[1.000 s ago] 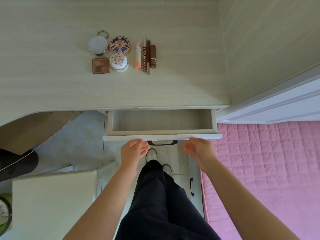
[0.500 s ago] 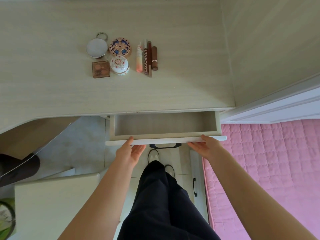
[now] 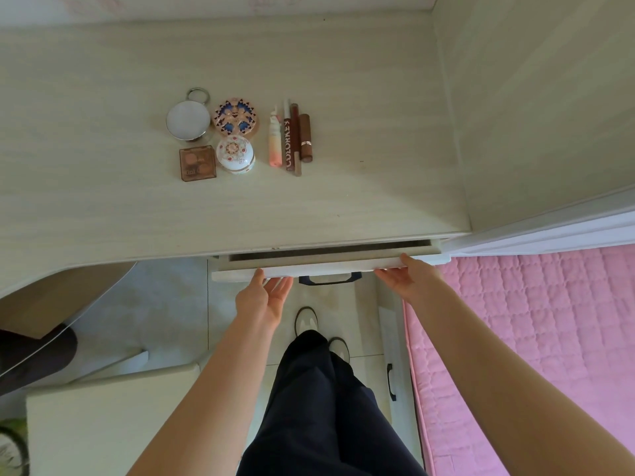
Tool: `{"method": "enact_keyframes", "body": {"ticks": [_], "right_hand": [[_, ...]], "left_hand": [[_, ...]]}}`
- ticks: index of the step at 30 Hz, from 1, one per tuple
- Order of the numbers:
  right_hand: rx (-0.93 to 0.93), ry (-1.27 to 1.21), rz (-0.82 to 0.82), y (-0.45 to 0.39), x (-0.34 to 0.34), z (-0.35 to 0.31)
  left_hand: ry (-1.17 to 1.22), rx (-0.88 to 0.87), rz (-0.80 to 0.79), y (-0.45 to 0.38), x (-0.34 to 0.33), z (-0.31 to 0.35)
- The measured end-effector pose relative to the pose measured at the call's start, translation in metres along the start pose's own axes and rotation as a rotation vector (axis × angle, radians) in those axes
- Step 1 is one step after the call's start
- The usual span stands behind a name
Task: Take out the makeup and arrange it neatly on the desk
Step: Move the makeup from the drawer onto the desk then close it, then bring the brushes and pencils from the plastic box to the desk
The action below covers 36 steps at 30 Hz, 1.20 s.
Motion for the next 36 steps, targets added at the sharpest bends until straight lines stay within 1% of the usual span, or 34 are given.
{"method": "enact_keyframes", "body": {"ticks": [6,18,25,28,31,36], "right_hand": [[0.015,-0.107,0.039,-0.004,-0.013,-0.001],[0.008,-0.116,0.071,-0.007,-0.021,-0.004],[-0.029,-0.142,0.081,-0.020,-0.023,-0.003],[-0.022,-0.158,0.059,-0.021,-0.021,-0.001],[0.022,-0.126,0.007,-0.011,-0.020,-0.004],[0.095,0.007,-0.073,0.002,-0.005,-0.010]], "left_hand": [[0.051,-0.014,-0.035,-0.004,-0.016,0.011],[0.054,-0.011,-0.007,-0.010,-0.021,0.020],[0.073,0.003,-0.069,-0.009,-0.031,0.021],[0.057,0.012,-0.102,-0.009,-0.029,0.021],[0.014,0.011,-0.106,-0.005,-0.027,0.019],[-0.211,-0.041,-0.093,0.007,-0.026,0.011]]}}
Point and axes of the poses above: each hand's wrist, its own y-axis away from the middle knuckle, its own x-axis out of the back of the hand, z = x × y, the point moved 6 cm from there along -y, towards the middle knuckle, and after that the axes turned 12 degrees about x, right-handed, at the moved point
